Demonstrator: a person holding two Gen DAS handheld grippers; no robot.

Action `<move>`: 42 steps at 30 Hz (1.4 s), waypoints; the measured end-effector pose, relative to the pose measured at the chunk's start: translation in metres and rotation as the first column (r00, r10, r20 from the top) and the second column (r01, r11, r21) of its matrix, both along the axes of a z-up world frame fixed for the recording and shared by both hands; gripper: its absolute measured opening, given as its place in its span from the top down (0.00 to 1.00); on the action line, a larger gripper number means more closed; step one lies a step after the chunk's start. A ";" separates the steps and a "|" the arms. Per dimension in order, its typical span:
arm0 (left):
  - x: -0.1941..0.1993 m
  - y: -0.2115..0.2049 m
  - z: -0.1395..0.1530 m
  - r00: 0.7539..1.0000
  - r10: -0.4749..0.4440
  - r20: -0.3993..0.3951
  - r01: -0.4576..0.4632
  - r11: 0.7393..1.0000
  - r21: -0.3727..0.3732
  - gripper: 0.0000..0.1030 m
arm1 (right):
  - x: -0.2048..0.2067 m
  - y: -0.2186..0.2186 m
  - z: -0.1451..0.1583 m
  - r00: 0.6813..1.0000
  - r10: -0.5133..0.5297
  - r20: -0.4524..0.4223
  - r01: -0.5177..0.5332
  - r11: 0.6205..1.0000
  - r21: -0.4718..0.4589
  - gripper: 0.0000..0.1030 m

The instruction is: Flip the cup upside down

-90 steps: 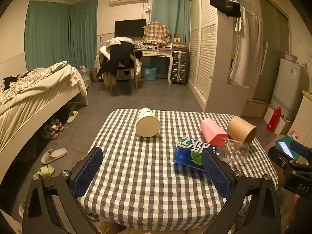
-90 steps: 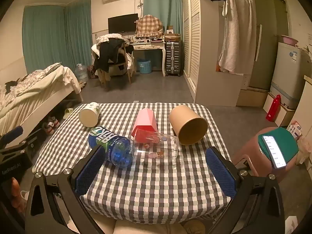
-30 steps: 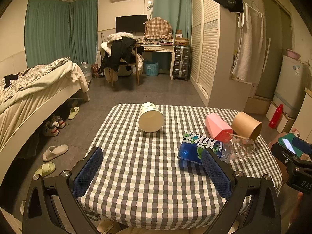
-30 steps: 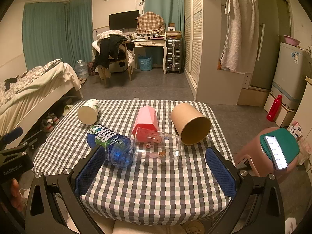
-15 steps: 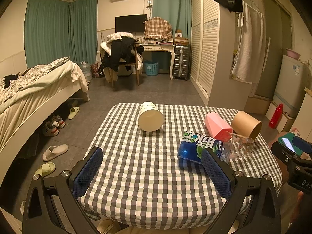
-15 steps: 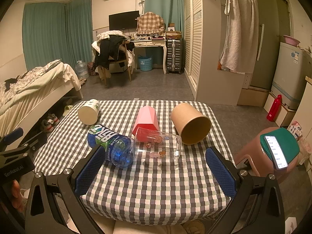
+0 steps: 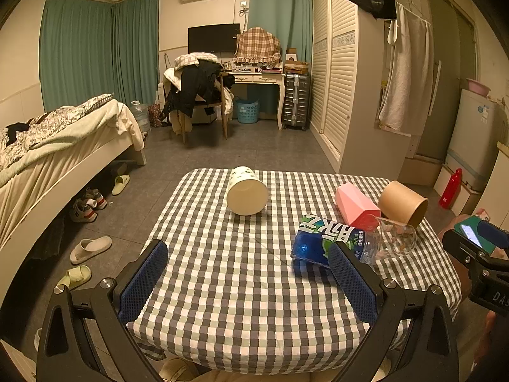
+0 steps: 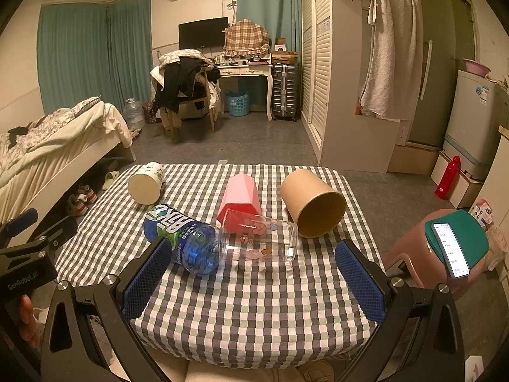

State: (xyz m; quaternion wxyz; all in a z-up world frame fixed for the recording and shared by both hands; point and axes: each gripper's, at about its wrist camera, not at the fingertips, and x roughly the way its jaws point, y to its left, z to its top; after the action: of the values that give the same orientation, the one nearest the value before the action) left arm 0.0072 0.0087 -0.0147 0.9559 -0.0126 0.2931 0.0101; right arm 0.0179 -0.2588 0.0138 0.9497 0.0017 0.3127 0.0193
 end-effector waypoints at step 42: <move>0.103 0.179 -0.073 0.968 0.210 -0.136 -0.210 0.978 0.013 0.00 | 0.215 0.227 -0.080 0.972 0.142 -0.190 -0.148 0.989 -0.021 0.00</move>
State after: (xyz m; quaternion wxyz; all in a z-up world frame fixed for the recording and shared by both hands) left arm 0.1098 0.1874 -0.0873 0.9272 -0.0436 0.3548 0.1118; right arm 0.2331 -0.0317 -0.0658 0.9118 -0.0360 0.4006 0.0828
